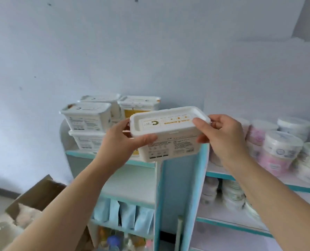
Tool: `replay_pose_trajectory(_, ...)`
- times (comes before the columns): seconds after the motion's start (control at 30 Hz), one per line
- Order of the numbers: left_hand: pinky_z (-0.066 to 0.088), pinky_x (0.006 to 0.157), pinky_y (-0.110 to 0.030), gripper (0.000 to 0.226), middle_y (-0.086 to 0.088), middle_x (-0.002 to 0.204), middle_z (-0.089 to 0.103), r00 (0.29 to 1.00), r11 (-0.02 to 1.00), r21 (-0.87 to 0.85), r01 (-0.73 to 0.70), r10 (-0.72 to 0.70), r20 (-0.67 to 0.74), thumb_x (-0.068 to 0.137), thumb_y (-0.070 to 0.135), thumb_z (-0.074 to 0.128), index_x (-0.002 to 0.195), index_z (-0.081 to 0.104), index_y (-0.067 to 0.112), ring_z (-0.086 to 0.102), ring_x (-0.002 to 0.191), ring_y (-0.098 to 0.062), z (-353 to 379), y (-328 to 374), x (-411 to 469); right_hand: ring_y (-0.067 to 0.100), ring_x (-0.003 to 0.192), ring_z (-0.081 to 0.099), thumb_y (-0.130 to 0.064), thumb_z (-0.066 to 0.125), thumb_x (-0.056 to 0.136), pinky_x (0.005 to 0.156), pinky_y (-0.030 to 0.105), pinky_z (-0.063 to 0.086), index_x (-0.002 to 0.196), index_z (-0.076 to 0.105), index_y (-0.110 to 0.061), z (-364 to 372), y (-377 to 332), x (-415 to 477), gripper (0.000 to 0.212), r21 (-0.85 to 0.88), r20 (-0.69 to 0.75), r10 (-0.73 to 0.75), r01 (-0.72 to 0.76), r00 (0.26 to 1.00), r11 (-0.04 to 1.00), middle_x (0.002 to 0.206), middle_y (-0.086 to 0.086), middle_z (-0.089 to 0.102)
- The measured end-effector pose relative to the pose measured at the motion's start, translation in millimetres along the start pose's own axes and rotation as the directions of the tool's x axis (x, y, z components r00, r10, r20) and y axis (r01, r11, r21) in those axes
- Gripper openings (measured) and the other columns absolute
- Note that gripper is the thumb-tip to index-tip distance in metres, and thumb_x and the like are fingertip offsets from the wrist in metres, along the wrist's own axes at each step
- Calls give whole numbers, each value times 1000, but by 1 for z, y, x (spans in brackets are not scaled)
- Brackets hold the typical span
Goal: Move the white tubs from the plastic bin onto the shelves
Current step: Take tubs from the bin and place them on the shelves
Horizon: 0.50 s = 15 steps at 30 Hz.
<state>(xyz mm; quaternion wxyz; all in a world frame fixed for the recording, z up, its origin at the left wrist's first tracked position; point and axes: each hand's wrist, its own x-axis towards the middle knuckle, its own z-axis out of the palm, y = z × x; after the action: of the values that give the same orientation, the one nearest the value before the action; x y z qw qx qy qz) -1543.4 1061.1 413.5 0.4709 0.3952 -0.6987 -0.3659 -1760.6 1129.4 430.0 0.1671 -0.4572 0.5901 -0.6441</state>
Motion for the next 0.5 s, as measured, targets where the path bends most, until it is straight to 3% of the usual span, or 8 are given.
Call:
replay_pose_trajectory(0.23,40,49,-9,37,12,65,65,996,991,128,34,-44,74,67,37,82,90,69,12,57,53,4,-79,-32,89,10,48,64,-26,74,80,68,39,59,103,58,-3,108,-7,51,36,7,5,23,-23,1000,1000,74,9,68)
replay_pose_trajectory(0.37,40,54,-22,46,-6,78,66,984,962,255,96,-131,123,65,41,84,90,68,6,54,62,-13,-99,-53,129,12,51,66,-27,73,81,72,45,59,96,58,-7,144,6,71,29,-60,17,57,-56,998,997,72,8,68)
replay_pose_trajectory(0.5,42,56,-26,52,-5,75,64,971,942,311,128,-182,152,60,43,87,88,68,4,54,62,-17,-102,-78,153,17,59,70,-29,71,83,74,48,58,91,59,-12,164,28,82,23,-100,35,96,-92,995,991,73,7,70)
